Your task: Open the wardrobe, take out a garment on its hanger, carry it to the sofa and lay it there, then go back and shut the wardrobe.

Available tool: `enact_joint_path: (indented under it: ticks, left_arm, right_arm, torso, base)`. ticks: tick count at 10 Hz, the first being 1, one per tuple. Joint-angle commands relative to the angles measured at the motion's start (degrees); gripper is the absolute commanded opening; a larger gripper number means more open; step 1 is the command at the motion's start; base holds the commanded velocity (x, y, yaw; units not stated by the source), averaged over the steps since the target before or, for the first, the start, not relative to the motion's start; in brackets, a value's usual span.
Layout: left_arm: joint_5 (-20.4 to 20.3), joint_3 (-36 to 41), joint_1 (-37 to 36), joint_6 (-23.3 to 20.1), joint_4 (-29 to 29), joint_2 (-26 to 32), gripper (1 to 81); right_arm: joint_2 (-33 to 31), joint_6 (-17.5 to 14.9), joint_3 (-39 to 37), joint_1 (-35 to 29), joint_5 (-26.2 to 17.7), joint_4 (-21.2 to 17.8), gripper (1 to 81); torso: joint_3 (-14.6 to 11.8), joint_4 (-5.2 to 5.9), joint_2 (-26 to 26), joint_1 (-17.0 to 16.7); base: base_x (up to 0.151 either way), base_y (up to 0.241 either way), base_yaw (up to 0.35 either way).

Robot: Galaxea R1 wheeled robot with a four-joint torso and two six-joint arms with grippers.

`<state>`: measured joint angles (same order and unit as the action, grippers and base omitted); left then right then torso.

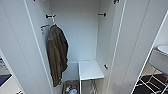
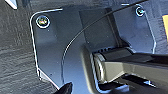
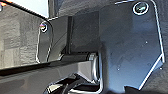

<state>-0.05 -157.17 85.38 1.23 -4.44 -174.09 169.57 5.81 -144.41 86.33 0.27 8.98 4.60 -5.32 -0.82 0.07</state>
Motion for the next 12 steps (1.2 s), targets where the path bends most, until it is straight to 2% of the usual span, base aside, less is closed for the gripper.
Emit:
enact_joint_path:
  ticks: [1,4,7,9,12]
  left_arm:
    - [2.77,3.62,-4.65,-1.67,0.22,5.51,81.1]
    - [2.69,20.72,-5.88,-1.06,0.48,18.22,81.1]
    - [-1.18,34.12,-7.02,0.00,1.01,30.03,81.1]
    - [-4.96,37.90,-7.55,1.67,1.98,36.27,81.1]
    - [-8.81,39.13,-10.10,8.08,1.89,44.25,81.1]
  right_arm:
    - [-10.98,0.60,10.91,-3.84,-2.55,-0.11,81.1]
    - [-17.03,0.77,14.43,-4.80,-0.53,-0.28,81.1]
    - [-23.18,1.21,18.02,-6.73,-0.27,-0.45,81.1]
    - [-29.53,4.12,21.02,-8.40,3.42,-2.66,81.1]
    - [-37.50,9.12,21.02,-12.45,7.28,-2.66,81.1]
  torso:
    - [0.00,0.00,0.00,0.00]
    - [0.00,0.00,0.00,0.00]
    - [0.00,0.00,0.00,0.00]
    - [0.00,0.00,0.00,0.00]
    - [0.00,0.00,0.02,0.00]
  base:
    - [0.000,0.000,0.000]
    - [0.000,0.000,0.000]
    - [0.000,0.000,0.000]
    - [0.000,0.000,0.000]
    - [0.000,0.000,0.000]
